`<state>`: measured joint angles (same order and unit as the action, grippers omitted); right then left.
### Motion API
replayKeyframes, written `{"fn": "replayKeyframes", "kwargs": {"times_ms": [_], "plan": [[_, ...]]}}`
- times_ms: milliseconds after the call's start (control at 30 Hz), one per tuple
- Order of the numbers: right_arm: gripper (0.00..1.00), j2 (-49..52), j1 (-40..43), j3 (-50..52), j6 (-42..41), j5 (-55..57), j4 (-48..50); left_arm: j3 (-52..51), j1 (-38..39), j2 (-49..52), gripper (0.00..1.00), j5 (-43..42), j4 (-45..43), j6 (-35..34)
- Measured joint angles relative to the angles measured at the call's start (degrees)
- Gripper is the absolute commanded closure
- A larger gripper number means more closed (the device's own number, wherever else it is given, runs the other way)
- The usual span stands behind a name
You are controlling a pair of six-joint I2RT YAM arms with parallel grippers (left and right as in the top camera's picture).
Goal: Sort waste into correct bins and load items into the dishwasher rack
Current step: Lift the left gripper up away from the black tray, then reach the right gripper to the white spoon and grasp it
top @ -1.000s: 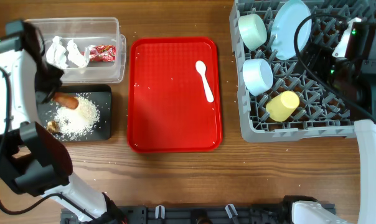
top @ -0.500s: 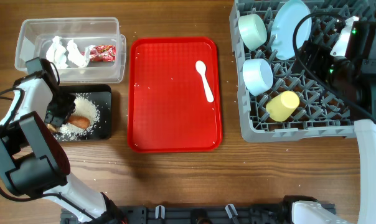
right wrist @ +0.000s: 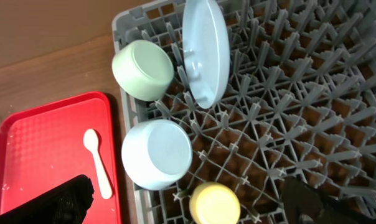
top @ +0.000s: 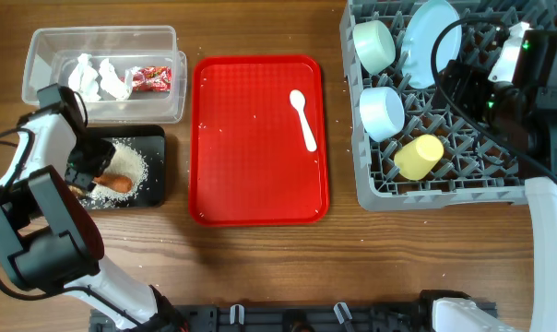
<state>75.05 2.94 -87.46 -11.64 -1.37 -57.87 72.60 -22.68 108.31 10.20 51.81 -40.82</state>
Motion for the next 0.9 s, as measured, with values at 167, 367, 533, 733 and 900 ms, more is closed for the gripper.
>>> {"fn": "replayKeyframes", "kwargs": {"times_ms": [167,367,533,733,900], "plan": [[0.00,0.00,0.00,0.00,2.34,-3.32,1.40,5.53,0.76,-4.68,0.39,-3.89,4.42,6.99],[0.00,0.50,-2.10,0.00,5.42,-12.96,6.69,7.39,10.51,-14.86,0.17,-12.39,4.81,17.03],[0.00,6.54,-9.90,-0.02,5.03,-15.58,12.81,7.41,21.51,-14.93,0.00,-14.64,4.85,19.17],[0.16,22.88,-20.52,0.00,2.71,-16.39,21.11,7.41,29.70,-13.16,0.00,-15.21,4.42,18.84],[0.22,32.85,-23.21,0.00,0.37,-15.21,28.63,7.41,32.02,-12.37,0.00,-15.02,3.02,17.33]]}}
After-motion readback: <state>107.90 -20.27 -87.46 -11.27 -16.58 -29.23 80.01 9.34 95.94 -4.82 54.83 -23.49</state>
